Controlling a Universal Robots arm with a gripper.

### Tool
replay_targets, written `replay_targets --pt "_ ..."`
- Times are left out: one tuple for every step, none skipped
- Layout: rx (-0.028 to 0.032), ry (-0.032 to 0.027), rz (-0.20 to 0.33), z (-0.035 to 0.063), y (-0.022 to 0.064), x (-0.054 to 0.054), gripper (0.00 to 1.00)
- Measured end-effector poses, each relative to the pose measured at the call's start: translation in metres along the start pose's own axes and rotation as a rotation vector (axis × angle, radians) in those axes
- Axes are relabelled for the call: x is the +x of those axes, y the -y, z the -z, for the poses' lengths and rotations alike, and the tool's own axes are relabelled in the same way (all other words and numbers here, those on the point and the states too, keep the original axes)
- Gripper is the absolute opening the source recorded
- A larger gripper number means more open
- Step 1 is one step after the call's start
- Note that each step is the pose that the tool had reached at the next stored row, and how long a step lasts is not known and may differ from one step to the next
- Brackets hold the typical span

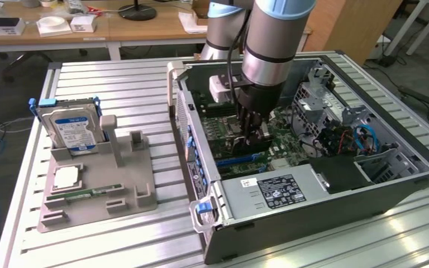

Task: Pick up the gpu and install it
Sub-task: 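Insert the gpu into the slot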

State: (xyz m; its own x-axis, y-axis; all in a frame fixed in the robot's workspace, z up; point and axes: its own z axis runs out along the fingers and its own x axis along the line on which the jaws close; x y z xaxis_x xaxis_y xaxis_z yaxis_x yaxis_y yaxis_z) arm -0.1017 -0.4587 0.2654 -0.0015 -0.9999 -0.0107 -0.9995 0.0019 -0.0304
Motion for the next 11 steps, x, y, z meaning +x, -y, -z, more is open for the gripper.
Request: replay_targets --pt "0.0000 -0.0001 0.000 -0.0006 0.0000 0.0000 0.26" --pt "-0.0002 -0.0005 0.000 -0.0013 0.0000 0.0001 0.26" --pt "-0.0001 -0.0004 0.000 -0.0022 -0.0001 0.0001 0.26" --pt "-0.0001 -0.0003 0.000 -0.0028 -0.0001 0.0001 0.26" --pt "-0.0001 -0.0003 0.000 -0.0034 -0.0002 0.0001 0.26" --pt "-0.0001 -0.0003 0.000 -0.0039 -0.0002 0.0001 0.26" --pt "-0.0002 0.0000 0.000 -0.0045 -0.0003 0.0001 0.26" --pt "-0.0002 0.0001 0.000 -0.0050 -0.0004 0.0001 0.26" --pt "-0.0002 0.0003 0.000 -0.0055 -0.0004 0.0001 0.26" --pt "-0.0002 0.0007 0.000 -0.0060 -0.0005 0.0001 0.26" --pt "-0.0002 0.0009 0.000 -0.0064 -0.0005 0.0001 0.26"
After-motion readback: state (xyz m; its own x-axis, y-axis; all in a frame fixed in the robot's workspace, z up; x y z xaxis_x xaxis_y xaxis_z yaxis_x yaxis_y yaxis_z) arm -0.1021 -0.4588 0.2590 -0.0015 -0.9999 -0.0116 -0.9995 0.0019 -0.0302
